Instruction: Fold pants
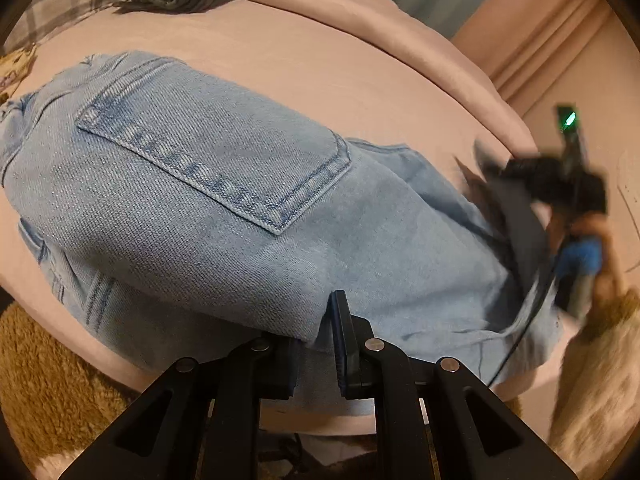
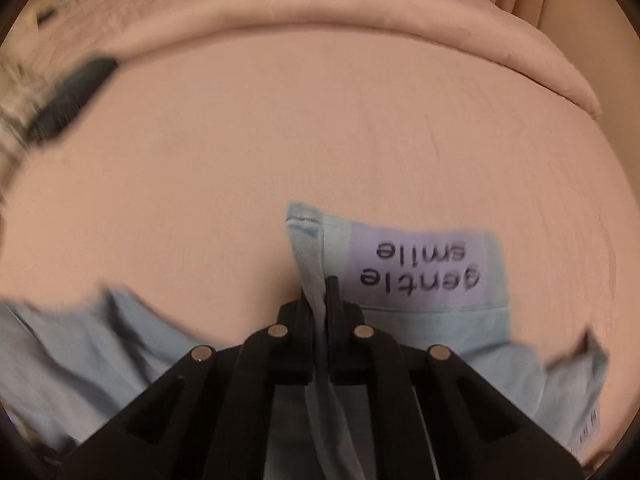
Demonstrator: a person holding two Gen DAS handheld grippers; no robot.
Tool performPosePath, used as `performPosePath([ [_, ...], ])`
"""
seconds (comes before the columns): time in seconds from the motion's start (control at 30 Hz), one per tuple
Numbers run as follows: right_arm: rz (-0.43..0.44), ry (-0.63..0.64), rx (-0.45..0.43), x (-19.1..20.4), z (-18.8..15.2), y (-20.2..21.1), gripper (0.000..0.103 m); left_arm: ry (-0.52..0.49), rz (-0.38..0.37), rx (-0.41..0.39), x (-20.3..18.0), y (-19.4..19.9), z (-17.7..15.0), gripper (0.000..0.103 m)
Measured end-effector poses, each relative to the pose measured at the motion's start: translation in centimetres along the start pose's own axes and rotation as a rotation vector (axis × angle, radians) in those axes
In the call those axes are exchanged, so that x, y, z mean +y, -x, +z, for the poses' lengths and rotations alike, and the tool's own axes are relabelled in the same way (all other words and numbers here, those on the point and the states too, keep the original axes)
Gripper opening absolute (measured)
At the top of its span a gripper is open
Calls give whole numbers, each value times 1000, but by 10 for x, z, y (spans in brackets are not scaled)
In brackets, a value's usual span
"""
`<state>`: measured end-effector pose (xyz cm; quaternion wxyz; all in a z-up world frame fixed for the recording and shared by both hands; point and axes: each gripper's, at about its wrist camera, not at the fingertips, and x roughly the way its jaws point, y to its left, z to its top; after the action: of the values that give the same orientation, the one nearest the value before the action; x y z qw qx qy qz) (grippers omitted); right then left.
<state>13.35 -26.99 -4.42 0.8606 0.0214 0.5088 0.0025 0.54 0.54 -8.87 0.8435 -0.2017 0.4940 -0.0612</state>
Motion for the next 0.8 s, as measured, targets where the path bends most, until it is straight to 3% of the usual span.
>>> performPosePath([
  [0.07, 130, -116, -79, -16, 27, 32, 4, -6, -2, -15, 0, 7, 0, 13],
  [0.13, 233, -177, -216, -33, 40, 78, 4, -2, -15, -24, 1, 12, 0, 13],
  [0.23, 321, -264, -436, -69, 22, 151, 4, -5, -26, -27, -2, 13, -2, 13],
  [0.3, 319, -339, -551, -101, -19, 188, 5, -21, -15, -21, 3, 13, -6, 13],
  [0.37, 209, -393, -602, -127, -70, 200, 5, -31, -1, -2, 7, 11, -14, 13],
  [0.43, 62, -447, -579, -151, -119, 191, 5, -43, 4, 6, 8, 7, -17, 14],
  [0.53, -86, -558, -395, -192, -183, 150, 5, -61, 12, 6, 4, 8, -18, 15],
  [0.63, -40, -666, -268, -219, -231, 114, 5, -60, 17, 17, 1, 6, -11, 15],
  [0.8, -28, -671, -305, -226, -259, 114, 5, -75, 46, 11, -16, -4, -6, 15],
])
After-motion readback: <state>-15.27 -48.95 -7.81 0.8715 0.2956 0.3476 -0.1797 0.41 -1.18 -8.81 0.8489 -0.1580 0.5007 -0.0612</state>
